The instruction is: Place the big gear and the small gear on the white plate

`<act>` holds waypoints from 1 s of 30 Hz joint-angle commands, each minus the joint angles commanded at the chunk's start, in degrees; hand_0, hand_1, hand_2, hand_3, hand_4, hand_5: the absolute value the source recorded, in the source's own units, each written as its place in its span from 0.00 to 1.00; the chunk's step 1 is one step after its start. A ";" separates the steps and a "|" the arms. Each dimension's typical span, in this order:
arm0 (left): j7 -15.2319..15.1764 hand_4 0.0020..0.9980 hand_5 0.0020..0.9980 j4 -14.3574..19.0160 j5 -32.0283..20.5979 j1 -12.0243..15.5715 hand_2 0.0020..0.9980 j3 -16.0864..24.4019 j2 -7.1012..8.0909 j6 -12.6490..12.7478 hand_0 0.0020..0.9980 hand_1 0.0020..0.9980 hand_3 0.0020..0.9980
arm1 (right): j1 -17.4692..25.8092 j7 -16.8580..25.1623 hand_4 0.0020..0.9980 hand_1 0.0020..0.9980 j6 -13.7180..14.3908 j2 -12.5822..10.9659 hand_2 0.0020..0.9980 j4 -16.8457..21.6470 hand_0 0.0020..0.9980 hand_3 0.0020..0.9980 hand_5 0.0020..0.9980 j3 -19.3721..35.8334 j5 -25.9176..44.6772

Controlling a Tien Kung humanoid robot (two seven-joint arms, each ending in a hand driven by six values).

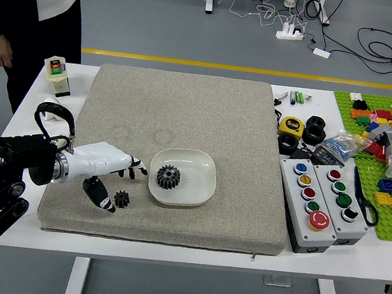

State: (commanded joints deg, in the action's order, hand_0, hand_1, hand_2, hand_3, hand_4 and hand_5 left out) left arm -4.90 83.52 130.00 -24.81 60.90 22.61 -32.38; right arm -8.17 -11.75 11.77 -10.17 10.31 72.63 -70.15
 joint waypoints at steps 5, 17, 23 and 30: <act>0.04 0.81 0.04 -1.40 0.00 0.06 0.59 -0.44 -0.27 0.21 0.45 0.54 0.73 | 0.02 0.02 0.81 0.70 -0.02 -0.02 0.78 0.00 0.69 0.61 0.62 -0.02 -0.02; 0.16 0.45 0.00 -3.50 0.00 0.48 0.52 -1.14 -0.78 0.87 0.40 0.47 0.62 | 0.02 0.01 0.81 0.70 -0.03 -0.01 0.78 0.00 0.69 0.60 0.61 0.03 -0.06; 0.14 0.41 0.00 -3.22 0.00 0.38 0.48 -1.23 -0.74 0.42 0.38 0.44 0.59 | 0.01 0.00 0.81 0.70 -0.06 -0.02 0.78 0.00 0.68 0.60 0.61 0.12 -0.20; 0.14 0.38 0.00 -3.61 0.00 0.34 0.45 -1.31 -0.75 -0.37 0.36 0.40 0.56 | 0.02 0.01 0.81 0.70 -0.04 -0.02 0.78 0.00 0.68 0.60 0.61 0.11 -0.14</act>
State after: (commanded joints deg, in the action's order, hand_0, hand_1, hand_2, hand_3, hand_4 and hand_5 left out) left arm -4.76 79.91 130.00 -24.47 59.59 21.86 -32.75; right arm -8.15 -11.74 11.73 -10.19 10.31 72.74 -70.30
